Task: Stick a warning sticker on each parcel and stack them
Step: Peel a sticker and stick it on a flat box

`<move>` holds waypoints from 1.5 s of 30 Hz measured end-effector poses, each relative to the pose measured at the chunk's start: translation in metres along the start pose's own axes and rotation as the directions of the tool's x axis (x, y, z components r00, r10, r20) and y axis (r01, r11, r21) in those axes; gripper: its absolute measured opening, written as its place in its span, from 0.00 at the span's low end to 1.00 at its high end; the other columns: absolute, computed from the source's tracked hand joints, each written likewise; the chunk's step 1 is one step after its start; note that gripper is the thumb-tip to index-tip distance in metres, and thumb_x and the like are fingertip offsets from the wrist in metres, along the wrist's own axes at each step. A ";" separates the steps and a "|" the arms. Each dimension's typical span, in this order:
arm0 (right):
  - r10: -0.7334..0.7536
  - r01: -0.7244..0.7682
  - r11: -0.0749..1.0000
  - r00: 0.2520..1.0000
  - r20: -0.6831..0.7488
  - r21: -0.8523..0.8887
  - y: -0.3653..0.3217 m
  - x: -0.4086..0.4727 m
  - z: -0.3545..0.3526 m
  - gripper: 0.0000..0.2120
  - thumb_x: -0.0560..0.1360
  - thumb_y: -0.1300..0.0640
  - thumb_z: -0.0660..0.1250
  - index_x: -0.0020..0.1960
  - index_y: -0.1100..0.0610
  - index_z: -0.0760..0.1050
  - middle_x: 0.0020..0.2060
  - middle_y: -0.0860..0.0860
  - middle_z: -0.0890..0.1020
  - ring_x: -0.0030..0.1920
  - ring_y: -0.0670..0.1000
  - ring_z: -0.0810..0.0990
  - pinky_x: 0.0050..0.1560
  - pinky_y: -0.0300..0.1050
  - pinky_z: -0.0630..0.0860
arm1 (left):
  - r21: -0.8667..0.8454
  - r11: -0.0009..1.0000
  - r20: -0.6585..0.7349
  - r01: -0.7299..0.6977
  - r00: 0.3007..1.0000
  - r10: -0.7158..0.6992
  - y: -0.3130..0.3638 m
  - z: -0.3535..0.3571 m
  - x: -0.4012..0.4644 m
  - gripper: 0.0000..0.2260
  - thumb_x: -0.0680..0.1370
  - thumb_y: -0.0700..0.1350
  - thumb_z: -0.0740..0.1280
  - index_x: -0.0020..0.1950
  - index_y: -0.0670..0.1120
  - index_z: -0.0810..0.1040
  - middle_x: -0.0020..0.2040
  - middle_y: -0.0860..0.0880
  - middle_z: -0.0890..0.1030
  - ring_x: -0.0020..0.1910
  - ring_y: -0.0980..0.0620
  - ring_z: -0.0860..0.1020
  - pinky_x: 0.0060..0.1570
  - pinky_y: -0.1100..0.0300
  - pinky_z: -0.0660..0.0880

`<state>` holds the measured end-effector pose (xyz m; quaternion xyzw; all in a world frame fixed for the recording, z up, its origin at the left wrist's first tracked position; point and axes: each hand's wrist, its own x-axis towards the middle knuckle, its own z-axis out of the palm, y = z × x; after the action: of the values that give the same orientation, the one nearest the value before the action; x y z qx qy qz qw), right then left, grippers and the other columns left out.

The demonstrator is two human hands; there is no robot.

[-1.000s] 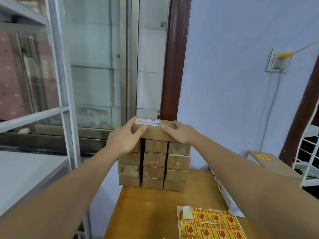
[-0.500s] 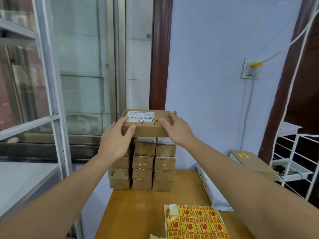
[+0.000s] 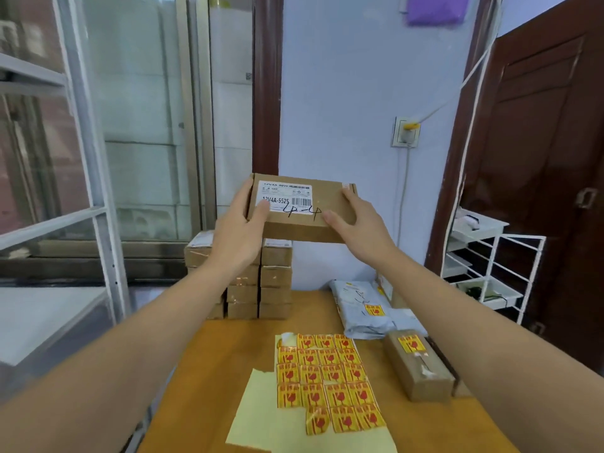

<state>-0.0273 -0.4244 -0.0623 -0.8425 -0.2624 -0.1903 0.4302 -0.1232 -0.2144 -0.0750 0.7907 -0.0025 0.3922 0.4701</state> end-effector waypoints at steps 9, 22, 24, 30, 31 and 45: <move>-0.014 0.014 0.999 1.000 0.001 0.028 0.009 -0.085 -0.058 0.39 0.78 0.42 0.69 0.82 0.47 0.54 0.74 0.49 0.64 0.67 0.45 0.68 0.64 0.37 0.64 | -0.034 0.993 0.185 0.110 0.977 -0.102 0.035 0.018 -0.068 0.30 0.82 0.53 0.68 0.82 0.57 0.60 0.70 0.60 0.74 0.67 0.59 0.72 0.60 0.66 0.69; 0.123 -0.124 0.992 0.980 0.153 -0.007 0.061 -0.207 -0.033 0.41 0.77 0.42 0.69 0.82 0.44 0.51 0.77 0.43 0.57 0.72 0.48 0.65 0.68 0.44 0.66 | -0.063 0.949 0.180 0.309 0.939 -0.294 -0.012 0.045 -0.210 0.35 0.80 0.52 0.72 0.82 0.60 0.58 0.63 0.69 0.72 0.66 0.58 0.74 0.59 0.61 0.76; 0.151 -0.150 0.988 0.971 0.184 -0.023 0.068 -0.218 -0.014 0.40 0.77 0.41 0.68 0.82 0.43 0.51 0.77 0.43 0.57 0.72 0.48 0.64 0.69 0.45 0.66 | -0.046 0.943 0.164 0.330 0.934 -0.318 -0.026 0.042 -0.224 0.34 0.80 0.50 0.72 0.82 0.59 0.59 0.66 0.67 0.72 0.68 0.58 0.73 0.63 0.61 0.75; 0.181 -0.205 0.977 0.940 0.290 0.056 0.068 -0.231 0.051 0.39 0.78 0.42 0.68 0.82 0.43 0.50 0.76 0.39 0.55 0.70 0.43 0.64 0.63 0.39 0.65 | 0.017 0.908 0.049 0.418 0.907 -0.418 -0.067 0.018 -0.242 0.33 0.81 0.47 0.71 0.82 0.58 0.60 0.70 0.58 0.74 0.67 0.58 0.74 0.65 0.58 0.75; 0.176 -0.206 0.976 0.937 0.301 0.071 0.065 -0.231 0.063 0.40 0.78 0.41 0.67 0.82 0.42 0.49 0.76 0.39 0.55 0.70 0.44 0.65 0.64 0.40 0.67 | 0.023 0.905 0.034 0.425 0.904 -0.426 -0.073 0.011 -0.240 0.33 0.80 0.47 0.71 0.82 0.58 0.60 0.70 0.59 0.74 0.67 0.58 0.74 0.65 0.58 0.75; 0.172 -0.187 0.982 0.853 0.493 -0.019 0.048 -0.230 0.179 0.42 0.78 0.33 0.62 0.82 0.42 0.43 0.80 0.41 0.52 0.77 0.49 0.61 0.74 0.54 0.67 | 0.194 0.836 -0.010 0.514 0.853 -0.522 -0.160 -0.074 -0.227 0.35 0.78 0.55 0.73 0.82 0.57 0.61 0.69 0.63 0.70 0.65 0.61 0.70 0.57 0.69 0.68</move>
<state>-0.1626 -0.3650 -0.3177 -0.8775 -0.2864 0.0751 0.3772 -0.2660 -0.1530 -0.3163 0.8112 0.2385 0.2315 0.4811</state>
